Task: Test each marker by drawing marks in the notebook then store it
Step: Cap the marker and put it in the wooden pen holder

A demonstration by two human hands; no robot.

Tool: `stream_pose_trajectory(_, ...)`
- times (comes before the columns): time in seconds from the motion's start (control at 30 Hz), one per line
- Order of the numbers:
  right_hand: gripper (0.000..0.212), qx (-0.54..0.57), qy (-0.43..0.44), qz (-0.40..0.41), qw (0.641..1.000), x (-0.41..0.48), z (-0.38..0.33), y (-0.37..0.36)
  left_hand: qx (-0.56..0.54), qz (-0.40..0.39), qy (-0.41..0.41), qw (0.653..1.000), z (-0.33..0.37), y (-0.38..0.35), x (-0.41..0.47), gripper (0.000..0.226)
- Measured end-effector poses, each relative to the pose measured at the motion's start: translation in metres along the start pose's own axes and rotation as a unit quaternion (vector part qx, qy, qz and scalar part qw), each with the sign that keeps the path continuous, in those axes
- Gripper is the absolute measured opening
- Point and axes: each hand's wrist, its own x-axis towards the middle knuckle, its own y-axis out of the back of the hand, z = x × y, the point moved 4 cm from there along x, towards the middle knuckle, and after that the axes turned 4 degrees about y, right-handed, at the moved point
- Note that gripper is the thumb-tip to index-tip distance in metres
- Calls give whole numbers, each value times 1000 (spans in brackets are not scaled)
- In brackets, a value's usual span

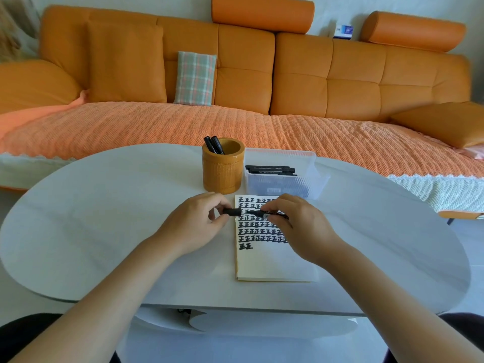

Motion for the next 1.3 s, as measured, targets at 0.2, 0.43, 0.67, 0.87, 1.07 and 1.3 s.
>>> stream_pose_trajectory(0.2, 20, 1, 10, -12, 1000, 1, -6, -5, 6, -18, -5, 1000, 1, -4, 0, 13)
stream_pose_trajectory(0.43, 20, 26, 26, -43, 998, 1, -13, -13, -21, -45, 0, 999, 9, -11, -2, 9)
stream_pose_trajectory(0.67, 33, -44, 64, -57, 995, 1, -20, -21, -72, -94, 10, 993, 12, -19, -1, 8)
stream_pose_trajectory(0.87, 62, -139, 2, -67, 988, 12, -17, -19, -43, -51, 0, 998, 10, -10, 14, 14)
stream_pose_trajectory(1.07, 57, -133, -80, -61, 986, 37, -10, -14, 18, 161, 43, 986, -27, 14, 46, 19)
stream_pose_trajectory(1.3, 53, -10, -107, 16, 994, 88, -8, -4, -51, 154, 155, 974, -56, 7, 73, 74)
